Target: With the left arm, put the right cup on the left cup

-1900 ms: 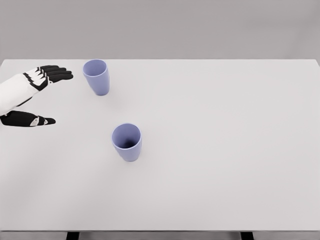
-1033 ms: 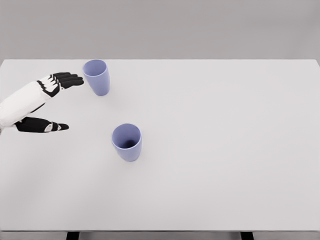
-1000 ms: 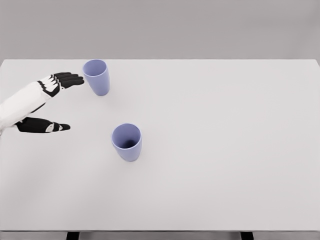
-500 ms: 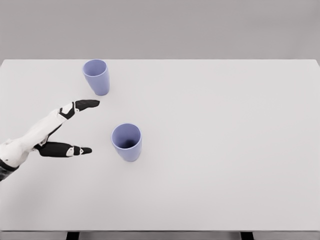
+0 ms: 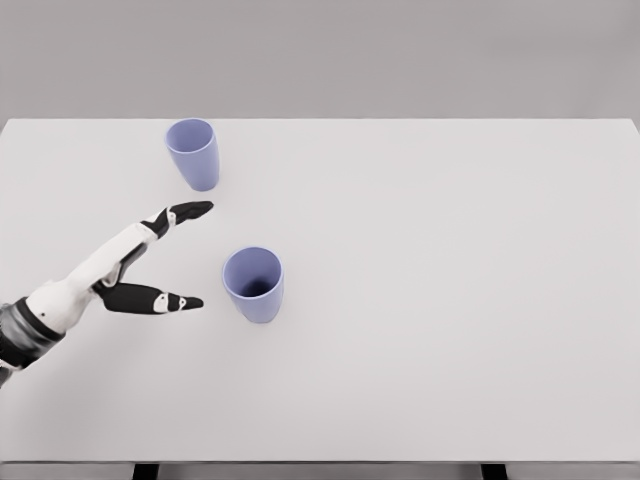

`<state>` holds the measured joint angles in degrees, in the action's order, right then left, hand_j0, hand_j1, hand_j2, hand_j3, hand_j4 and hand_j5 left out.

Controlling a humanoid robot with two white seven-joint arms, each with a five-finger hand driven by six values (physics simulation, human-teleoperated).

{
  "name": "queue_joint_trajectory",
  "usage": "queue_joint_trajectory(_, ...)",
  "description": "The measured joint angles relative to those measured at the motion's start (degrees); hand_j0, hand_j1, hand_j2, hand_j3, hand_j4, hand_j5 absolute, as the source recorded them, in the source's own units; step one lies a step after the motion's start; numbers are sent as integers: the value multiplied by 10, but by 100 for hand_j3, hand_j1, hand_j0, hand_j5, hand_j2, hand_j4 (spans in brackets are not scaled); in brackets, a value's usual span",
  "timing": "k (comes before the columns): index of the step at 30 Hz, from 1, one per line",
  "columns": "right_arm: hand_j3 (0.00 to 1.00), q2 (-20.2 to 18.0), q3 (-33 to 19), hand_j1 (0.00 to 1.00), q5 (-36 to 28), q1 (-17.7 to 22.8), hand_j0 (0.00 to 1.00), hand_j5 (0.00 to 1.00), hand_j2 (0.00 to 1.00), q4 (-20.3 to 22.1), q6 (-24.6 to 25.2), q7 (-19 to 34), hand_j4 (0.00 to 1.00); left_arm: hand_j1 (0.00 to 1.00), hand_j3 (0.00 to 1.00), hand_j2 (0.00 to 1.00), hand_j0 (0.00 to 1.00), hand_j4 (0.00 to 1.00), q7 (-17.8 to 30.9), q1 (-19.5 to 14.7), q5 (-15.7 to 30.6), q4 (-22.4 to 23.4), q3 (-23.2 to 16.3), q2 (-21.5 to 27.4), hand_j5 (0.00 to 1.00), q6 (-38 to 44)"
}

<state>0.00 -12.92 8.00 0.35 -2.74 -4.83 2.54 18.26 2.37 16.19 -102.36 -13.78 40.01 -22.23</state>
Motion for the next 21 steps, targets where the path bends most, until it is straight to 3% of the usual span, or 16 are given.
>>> queue_joint_trajectory(3, 100, 0, 0, 100, 0, 0, 100, 100, 100, 0, 0, 0, 100, 96, 96, 96, 96, 96, 2, -18, 6, 0, 1, -9, 96, 33)
queue_joint_trajectory(10, 100, 0, 0, 100, 0, 0, 100, 100, 100, 0, 0, 0, 100, 97, 97, 97, 97, 97, 4, -4, 19, 0, -6, -20, 97, 72)
queue_joint_trajectory(21, 100, 0, 0, 100, 0, 0, 100, 100, 100, 0, 0, 0, 100, 97, 97, 97, 97, 97, 0, -5, 56, 0, -56, -25, 97, 90)
